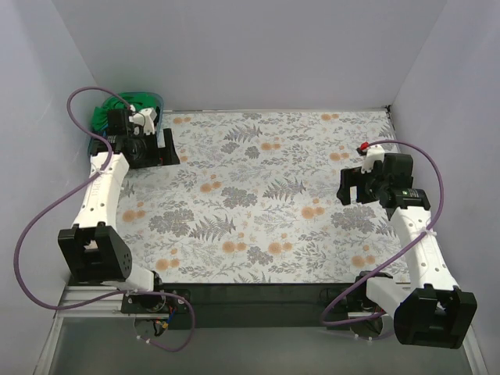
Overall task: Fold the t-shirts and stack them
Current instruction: Grab the tshirt from the pile, then move the tshirt to the center of the board, then flatten the tshirt out
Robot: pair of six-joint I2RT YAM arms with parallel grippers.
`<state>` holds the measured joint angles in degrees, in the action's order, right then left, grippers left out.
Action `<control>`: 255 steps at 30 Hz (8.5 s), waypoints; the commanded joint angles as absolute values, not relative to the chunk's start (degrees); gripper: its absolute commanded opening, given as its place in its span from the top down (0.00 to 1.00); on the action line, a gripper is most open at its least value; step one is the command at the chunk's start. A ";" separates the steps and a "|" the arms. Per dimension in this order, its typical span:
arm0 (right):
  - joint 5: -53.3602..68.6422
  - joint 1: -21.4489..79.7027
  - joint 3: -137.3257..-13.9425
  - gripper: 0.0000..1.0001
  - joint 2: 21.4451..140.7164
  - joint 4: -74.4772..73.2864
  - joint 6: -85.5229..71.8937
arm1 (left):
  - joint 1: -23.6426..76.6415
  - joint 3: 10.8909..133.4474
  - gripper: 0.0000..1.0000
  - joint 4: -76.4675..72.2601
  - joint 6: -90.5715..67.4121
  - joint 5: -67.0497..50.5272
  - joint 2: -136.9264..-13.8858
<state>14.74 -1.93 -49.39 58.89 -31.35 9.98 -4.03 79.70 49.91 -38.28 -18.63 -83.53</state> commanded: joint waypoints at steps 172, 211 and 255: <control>36.11 33.22 -107.85 0.48 131.13 -29.18 -2.64 | -5.01 56.42 0.47 41.04 -27.07 -22.15 -97.64; 22.85 -5.35 -104.77 0.99 93.35 -47.20 24.52 | -8.96 76.74 1.00 41.67 -20.31 -19.42 -78.33; 22.50 -8.26 -55.64 0.99 66.35 -59.33 59.33 | -4.06 63.97 0.36 53.11 -1.29 -38.76 -77.85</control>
